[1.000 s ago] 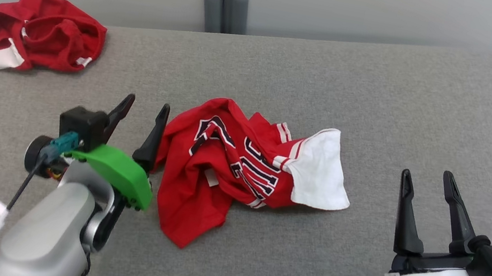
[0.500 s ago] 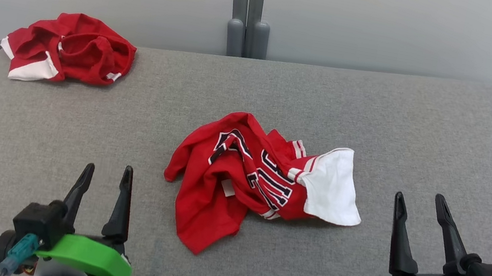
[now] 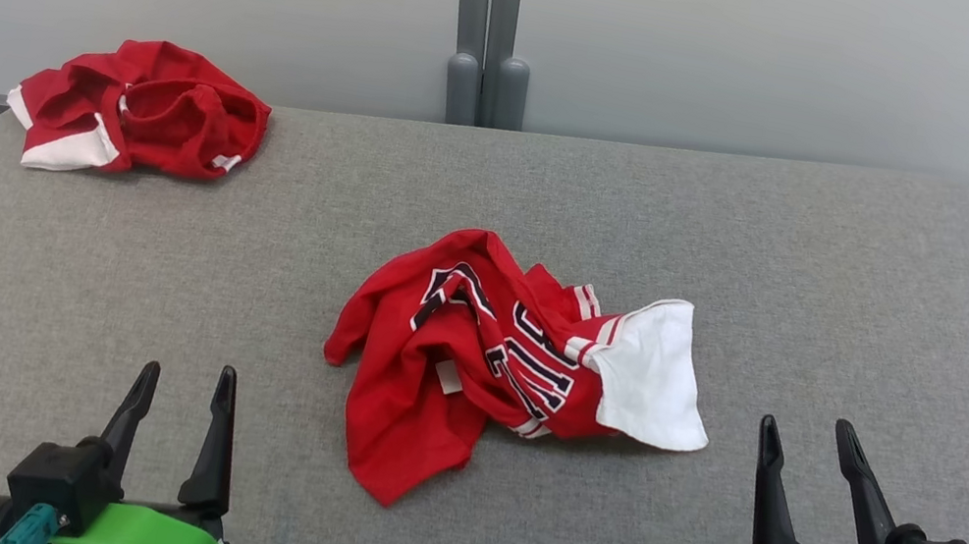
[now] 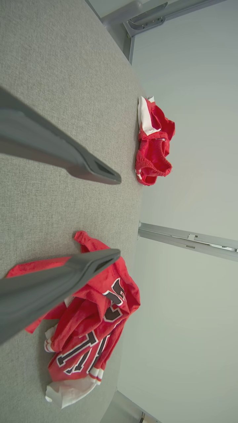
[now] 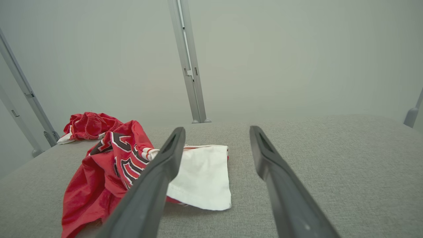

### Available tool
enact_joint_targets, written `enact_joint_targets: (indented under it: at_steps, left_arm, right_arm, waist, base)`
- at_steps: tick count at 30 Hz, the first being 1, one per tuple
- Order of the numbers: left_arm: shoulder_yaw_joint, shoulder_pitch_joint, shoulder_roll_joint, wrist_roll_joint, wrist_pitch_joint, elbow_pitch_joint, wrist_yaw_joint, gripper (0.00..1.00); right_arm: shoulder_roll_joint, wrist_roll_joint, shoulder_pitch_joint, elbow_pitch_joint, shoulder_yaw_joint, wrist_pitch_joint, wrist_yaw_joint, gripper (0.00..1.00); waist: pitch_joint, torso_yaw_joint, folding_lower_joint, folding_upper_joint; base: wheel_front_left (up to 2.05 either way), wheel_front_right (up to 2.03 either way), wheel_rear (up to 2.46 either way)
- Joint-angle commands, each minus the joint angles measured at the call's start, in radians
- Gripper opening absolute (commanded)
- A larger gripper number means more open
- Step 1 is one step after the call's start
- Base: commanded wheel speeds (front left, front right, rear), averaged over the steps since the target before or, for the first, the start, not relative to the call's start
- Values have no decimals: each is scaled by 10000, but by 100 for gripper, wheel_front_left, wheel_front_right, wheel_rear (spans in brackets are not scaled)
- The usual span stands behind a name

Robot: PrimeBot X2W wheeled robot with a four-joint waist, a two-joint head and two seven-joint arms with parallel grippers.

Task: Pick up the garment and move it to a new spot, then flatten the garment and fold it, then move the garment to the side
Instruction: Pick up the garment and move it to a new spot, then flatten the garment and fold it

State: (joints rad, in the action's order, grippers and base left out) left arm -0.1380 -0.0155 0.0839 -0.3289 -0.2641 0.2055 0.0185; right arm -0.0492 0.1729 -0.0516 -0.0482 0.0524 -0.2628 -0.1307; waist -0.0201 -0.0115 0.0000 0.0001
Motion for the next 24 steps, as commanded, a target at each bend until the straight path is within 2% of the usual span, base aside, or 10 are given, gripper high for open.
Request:
enact_joint_targets:
  at_steps: [1, 17, 24]
  left_arm:
    - [83, -167, -25, 68, -5, 45, 73, 100]
    - [468, -131, -285, 483, -6, 330, 433, 100]
    - [367, 23, -318, 591, -4, 332, 508, 100]
  right_arm:
    - [-22, 16, -36, -12, 9, -31, -1, 100]
    - [-22, -58, -38, -34, -21, -31, -1, 100]
    - [-20, -290, -70, -392, 224, -31, -1, 100]
  waist:
    - [-5, 5, 0, -1]
    - [63, 80, 0, -1]
    - [208, 387, 0, -1]
  base:
    - [0, 0, 0]
    - [0, 0, 0]
    - [0, 0, 0]
